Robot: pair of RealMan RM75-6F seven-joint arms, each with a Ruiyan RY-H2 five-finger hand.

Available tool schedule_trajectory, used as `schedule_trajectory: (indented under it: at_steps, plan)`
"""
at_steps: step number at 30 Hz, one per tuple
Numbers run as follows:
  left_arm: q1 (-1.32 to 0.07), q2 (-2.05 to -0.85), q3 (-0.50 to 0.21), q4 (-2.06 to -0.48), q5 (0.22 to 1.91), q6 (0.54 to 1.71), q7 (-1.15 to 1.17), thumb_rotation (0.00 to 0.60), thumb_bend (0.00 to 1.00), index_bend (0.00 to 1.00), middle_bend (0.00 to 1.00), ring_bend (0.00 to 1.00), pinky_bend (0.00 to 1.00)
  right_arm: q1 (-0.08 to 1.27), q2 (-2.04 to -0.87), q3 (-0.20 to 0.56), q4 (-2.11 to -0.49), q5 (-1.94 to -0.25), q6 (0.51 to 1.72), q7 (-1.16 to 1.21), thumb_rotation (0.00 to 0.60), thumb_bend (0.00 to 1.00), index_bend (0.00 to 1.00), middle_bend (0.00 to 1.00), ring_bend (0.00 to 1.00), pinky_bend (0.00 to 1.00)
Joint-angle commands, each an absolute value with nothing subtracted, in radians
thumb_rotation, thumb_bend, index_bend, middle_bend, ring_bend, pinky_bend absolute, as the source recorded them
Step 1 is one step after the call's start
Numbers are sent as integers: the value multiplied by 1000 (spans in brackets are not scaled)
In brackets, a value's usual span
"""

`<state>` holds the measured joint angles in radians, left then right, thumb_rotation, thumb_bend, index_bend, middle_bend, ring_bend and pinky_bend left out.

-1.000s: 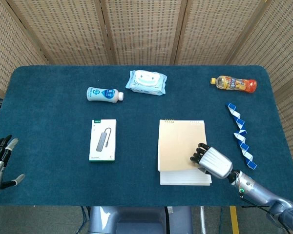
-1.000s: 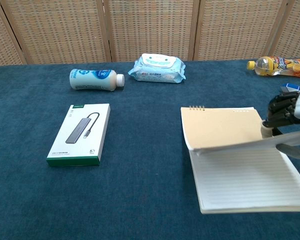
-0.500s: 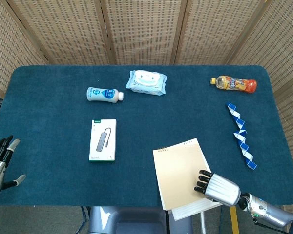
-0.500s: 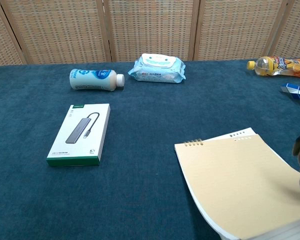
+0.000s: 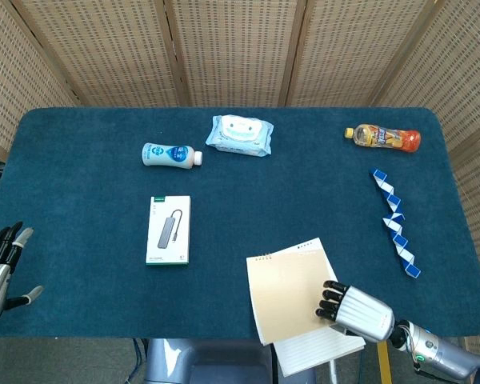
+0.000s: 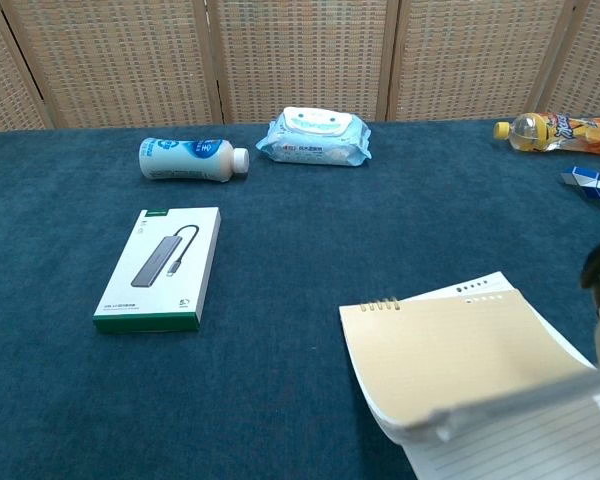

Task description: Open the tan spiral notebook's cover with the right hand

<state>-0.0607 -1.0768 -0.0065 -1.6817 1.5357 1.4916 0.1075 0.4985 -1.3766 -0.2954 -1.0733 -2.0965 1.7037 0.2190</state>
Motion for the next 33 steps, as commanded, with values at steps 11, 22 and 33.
schedule_trajectory:
  at_steps: [11, 22, 33]
  plan:
    - [-90, -1065, -34, -1689, 1462, 1430, 92, 600, 0, 0, 0, 0, 0, 753, -1251, 39, -1429, -1534, 1101, 214, 600, 595, 675, 622, 479, 332]
    - [-131, -1065, -73, -1686, 1351, 1349, 102, 600, 0, 0, 0, 0, 0, 920, -1350, 221, -1269, -1041, 716, 19, 600, 593, 675, 622, 479, 333]
    - [-170, -1068, -108, -1667, 1234, 1270, 113, 600, 0, 0, 0, 0, 0, 1089, -1545, 260, -984, -692, 553, -147, 600, 109, 309, 220, 162, 255]
